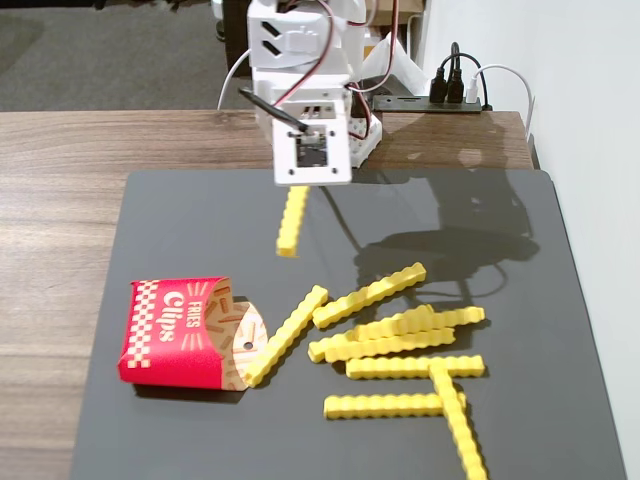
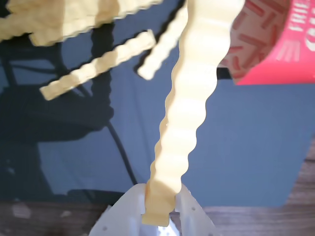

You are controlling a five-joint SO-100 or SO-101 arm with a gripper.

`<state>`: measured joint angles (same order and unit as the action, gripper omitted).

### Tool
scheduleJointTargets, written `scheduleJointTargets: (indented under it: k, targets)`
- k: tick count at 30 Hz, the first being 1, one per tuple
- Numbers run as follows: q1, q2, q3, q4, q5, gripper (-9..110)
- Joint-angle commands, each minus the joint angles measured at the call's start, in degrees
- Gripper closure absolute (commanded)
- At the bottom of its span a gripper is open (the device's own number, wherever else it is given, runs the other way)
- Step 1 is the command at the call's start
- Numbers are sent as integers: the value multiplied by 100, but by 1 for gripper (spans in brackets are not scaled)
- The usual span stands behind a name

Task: Grab a fry

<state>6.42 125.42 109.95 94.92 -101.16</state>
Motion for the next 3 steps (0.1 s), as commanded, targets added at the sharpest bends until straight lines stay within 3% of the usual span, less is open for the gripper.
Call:
scheduleJointTargets:
  k: [1,3]
  targets:
    - [79,158,-255,-18,-114,101]
    - [97,123,-229,-62,-132,101]
